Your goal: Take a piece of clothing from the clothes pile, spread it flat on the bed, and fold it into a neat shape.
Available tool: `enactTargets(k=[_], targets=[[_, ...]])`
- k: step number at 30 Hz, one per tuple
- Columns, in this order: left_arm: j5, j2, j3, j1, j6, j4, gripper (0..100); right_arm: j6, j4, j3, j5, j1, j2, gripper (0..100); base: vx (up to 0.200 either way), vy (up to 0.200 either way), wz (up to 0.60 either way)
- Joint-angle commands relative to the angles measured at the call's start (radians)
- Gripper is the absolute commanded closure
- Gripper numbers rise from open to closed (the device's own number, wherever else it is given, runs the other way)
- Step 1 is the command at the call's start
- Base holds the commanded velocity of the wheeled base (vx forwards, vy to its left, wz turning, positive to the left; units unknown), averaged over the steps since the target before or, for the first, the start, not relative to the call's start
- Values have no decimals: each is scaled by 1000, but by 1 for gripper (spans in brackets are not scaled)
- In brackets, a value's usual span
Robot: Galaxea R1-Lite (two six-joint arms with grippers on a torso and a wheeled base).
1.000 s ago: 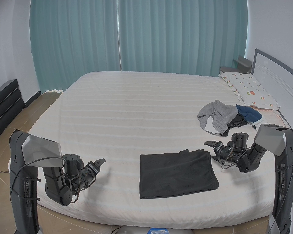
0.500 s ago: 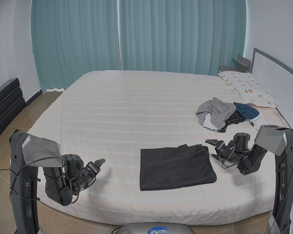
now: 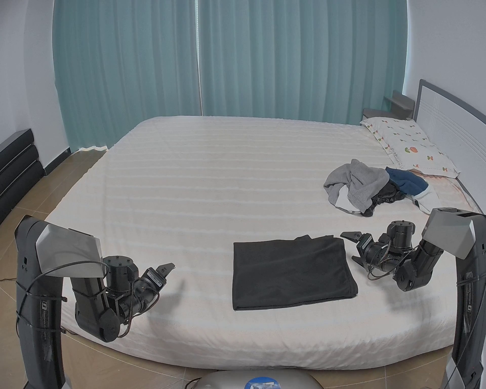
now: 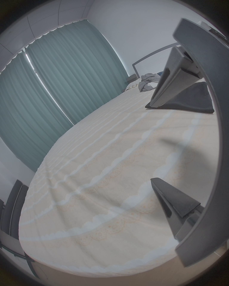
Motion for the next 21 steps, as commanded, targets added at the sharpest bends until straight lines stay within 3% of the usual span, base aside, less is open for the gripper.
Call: enactTargets(k=[1,21], targets=[[0,-4,-3,0,-1,0,0,-1,0,0,2,0,1,0,0,-200,0],[0,-30,9,-43,-7,10,0,6,-5,3,-1,-4,-3,0,0,-200,0]])
